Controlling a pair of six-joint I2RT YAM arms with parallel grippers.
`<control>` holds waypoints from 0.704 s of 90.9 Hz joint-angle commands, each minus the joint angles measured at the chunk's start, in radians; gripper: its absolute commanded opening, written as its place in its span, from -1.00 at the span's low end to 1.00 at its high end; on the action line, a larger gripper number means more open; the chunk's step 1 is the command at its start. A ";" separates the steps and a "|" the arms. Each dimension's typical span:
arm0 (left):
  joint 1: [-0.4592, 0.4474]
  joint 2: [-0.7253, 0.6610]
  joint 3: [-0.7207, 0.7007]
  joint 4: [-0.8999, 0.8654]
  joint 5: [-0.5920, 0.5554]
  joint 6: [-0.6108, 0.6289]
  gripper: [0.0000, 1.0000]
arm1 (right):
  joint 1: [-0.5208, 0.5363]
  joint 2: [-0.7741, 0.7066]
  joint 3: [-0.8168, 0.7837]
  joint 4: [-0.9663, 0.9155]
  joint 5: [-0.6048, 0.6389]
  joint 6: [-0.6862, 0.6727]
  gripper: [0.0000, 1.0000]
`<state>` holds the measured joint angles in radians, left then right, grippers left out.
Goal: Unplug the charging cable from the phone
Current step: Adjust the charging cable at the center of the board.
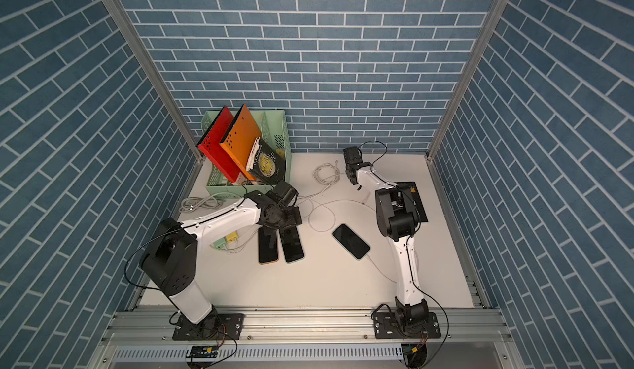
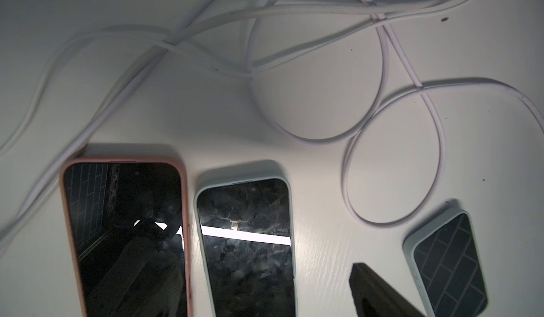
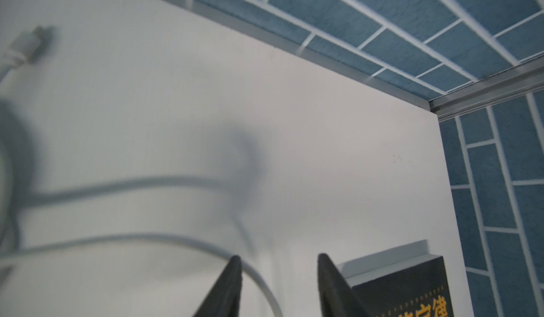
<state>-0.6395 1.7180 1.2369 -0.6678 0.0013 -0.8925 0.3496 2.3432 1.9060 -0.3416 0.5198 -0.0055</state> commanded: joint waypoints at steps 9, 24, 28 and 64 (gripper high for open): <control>0.004 -0.001 0.015 -0.013 -0.010 0.000 0.90 | -0.014 -0.058 -0.013 -0.120 -0.119 0.107 0.91; 0.004 -0.010 0.018 -0.023 -0.031 -0.007 0.90 | -0.012 -0.228 -0.175 -0.110 -0.190 0.170 0.99; 0.003 -0.027 0.002 -0.024 -0.052 -0.020 0.90 | -0.006 -0.287 -0.248 -0.084 -0.222 0.187 0.99; 0.178 -0.415 -0.338 -0.066 -0.186 -0.233 0.69 | 0.042 -0.639 -0.758 0.100 -0.372 0.304 0.99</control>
<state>-0.5373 1.3766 0.9974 -0.6956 -0.1539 -1.0607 0.3923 1.7508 1.2366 -0.2974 0.2100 0.2245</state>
